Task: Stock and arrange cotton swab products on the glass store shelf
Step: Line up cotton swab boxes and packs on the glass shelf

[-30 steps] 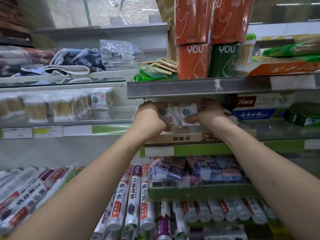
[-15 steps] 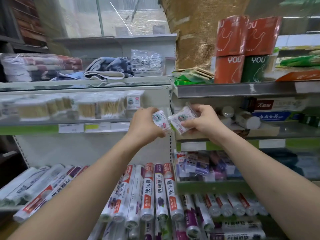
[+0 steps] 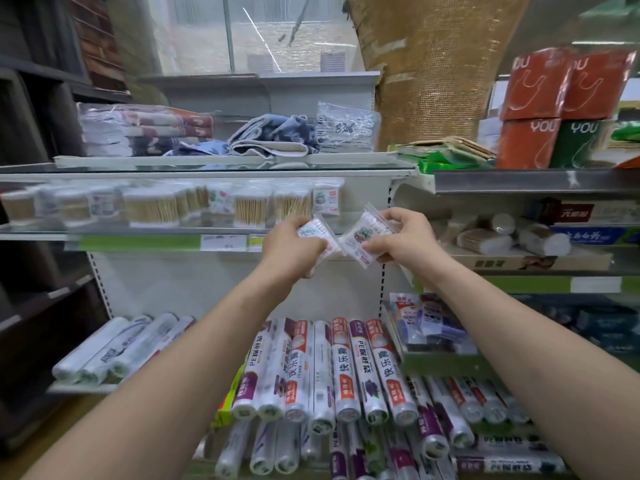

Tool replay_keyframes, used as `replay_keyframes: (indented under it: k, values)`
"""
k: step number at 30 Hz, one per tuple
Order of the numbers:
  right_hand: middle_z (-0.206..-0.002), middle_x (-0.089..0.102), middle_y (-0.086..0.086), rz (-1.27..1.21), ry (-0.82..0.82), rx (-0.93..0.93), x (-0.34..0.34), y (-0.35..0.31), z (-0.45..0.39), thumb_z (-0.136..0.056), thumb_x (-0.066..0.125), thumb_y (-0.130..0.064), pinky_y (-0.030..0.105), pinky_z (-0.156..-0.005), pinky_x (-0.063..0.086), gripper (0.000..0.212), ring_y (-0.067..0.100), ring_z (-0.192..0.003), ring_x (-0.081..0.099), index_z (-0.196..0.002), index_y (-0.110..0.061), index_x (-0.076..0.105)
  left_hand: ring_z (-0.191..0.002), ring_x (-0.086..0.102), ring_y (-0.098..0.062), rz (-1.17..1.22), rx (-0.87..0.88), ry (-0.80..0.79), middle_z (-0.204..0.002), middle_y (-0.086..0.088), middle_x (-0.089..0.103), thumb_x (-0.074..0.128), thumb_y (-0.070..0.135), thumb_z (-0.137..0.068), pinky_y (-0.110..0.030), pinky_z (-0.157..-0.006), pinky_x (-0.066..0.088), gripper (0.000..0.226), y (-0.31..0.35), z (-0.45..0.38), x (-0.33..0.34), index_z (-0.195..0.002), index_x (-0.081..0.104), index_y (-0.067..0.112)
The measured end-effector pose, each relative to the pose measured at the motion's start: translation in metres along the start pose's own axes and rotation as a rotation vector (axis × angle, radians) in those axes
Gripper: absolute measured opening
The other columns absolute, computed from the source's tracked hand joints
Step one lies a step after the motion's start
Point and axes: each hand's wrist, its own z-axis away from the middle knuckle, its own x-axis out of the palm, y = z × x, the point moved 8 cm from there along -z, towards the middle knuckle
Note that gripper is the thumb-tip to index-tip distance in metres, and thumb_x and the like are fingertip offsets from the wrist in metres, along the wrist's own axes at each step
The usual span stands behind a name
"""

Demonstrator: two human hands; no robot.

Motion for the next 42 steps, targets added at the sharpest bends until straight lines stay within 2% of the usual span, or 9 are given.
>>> replay_keyframes:
  k: [6, 10, 14, 18, 22, 27, 31, 35, 42]
  values:
    - [-0.095, 0.075, 0.011, -0.112, 0.011, 0.063, 0.012, -0.007, -0.03, -0.072, 0.083, 0.002, 0.037, -0.064, 0.062, 0.041, 0.026, -0.078, 0.075, -0.109, -0.01, 0.069, -0.084, 0.072, -0.024, 0.003, -0.004, 0.073, -0.102, -0.001, 0.069, 0.078, 0.007, -0.083, -0.046, -0.075, 0.063, 0.033, -0.009, -0.019, -0.023, -0.098, 0.059, 0.029]
    - [-0.109, 0.066, 0.011, -0.154, 0.047, 0.14, 0.018, -0.004, -0.059, -0.07, 0.085, 0.0, 0.033, -0.056, 0.061, 0.067, 0.029, -0.084, 0.072, -0.129, -0.005, 0.054, -0.084, 0.075, -0.024, -0.005, 0.002, 0.096, -0.091, -0.004, 0.075, 0.081, 0.013, -0.081, -0.053, -0.081, 0.061, 0.016, -0.014, -0.036, -0.027, -0.089, 0.071, 0.021]
    - [-0.11, 0.064, 0.01, -0.228, 0.076, 0.178, 0.02, 0.001, -0.093, -0.071, 0.085, -0.001, 0.034, -0.059, 0.062, 0.066, 0.022, -0.084, 0.069, -0.125, -0.009, 0.048, -0.086, 0.074, -0.027, 0.01, -0.003, 0.123, -0.092, -0.004, 0.076, 0.084, 0.017, -0.078, -0.054, -0.082, 0.06, 0.018, -0.016, -0.058, -0.024, -0.091, 0.073, 0.02]
    - [-0.105, 0.07, 0.008, -0.145, 0.027, 0.166, 0.033, 0.006, -0.13, -0.065, 0.085, 0.006, 0.041, -0.08, 0.062, 0.053, 0.026, -0.091, 0.071, -0.105, -0.018, 0.059, -0.084, 0.075, -0.026, 0.011, -0.003, 0.152, -0.09, -0.002, 0.076, 0.085, 0.02, -0.076, -0.055, -0.076, 0.061, 0.021, -0.017, -0.077, -0.018, -0.093, 0.072, 0.021]
    - [-0.108, 0.072, 0.008, -0.034, -0.011, 0.158, 0.051, 0.014, -0.161, -0.065, 0.086, 0.007, 0.04, -0.089, 0.059, 0.061, 0.022, -0.096, 0.071, -0.114, -0.023, 0.068, -0.087, 0.074, -0.024, 0.003, 0.014, 0.152, -0.09, -0.002, 0.076, 0.086, 0.025, -0.071, -0.05, -0.084, 0.06, 0.025, -0.016, -0.093, -0.017, -0.091, 0.073, 0.02]
    - [-0.105, 0.071, 0.011, 0.204, -0.065, 0.076, 0.068, 0.012, -0.184, -0.073, 0.086, -0.01, 0.04, -0.094, 0.056, 0.054, 0.024, -0.103, 0.069, -0.123, -0.012, 0.067, -0.084, 0.075, -0.018, -0.012, 0.037, 0.177, -0.09, -0.001, 0.076, 0.085, 0.016, -0.077, -0.038, -0.077, 0.062, 0.024, -0.017, -0.106, -0.023, -0.096, 0.071, 0.018]
    - [-0.111, 0.068, 0.018, 0.47, -0.091, 0.041, 0.075, 0.002, -0.189, -0.081, 0.08, -0.029, 0.041, -0.097, 0.051, 0.041, 0.032, -0.109, 0.063, -0.106, 0.0, 0.067, -0.084, 0.075, -0.019, 0.013, 0.007, 0.174, -0.095, -0.003, 0.076, 0.086, 0.016, -0.078, -0.044, -0.082, 0.062, 0.026, -0.023, -0.11, -0.026, -0.098, 0.069, 0.018]
    - [-0.075, 0.053, 0.008, 0.618, -0.059, -0.005, 0.076, -0.002, -0.187, -0.084, 0.074, -0.031, 0.033, -0.071, 0.046, 0.034, 0.027, -0.086, 0.057, -0.067, -0.011, 0.052, -0.084, 0.074, -0.019, -0.012, 0.02, 0.178, -0.094, -0.002, 0.075, 0.086, 0.02, -0.079, -0.046, -0.079, 0.062, 0.026, -0.019, -0.111, -0.027, -0.099, 0.069, 0.018]
    - [-0.067, 0.048, 0.006, 0.735, -0.044, -0.035, 0.067, -0.007, -0.179, -0.083, 0.072, -0.046, 0.03, -0.062, 0.035, 0.046, 0.028, -0.08, 0.052, -0.06, -0.016, 0.046, -0.084, 0.075, -0.018, 0.009, 0.013, 0.185, -0.095, -0.002, 0.075, 0.086, 0.017, -0.078, -0.035, -0.071, 0.061, 0.029, -0.02, -0.108, -0.026, -0.1, 0.068, 0.017]
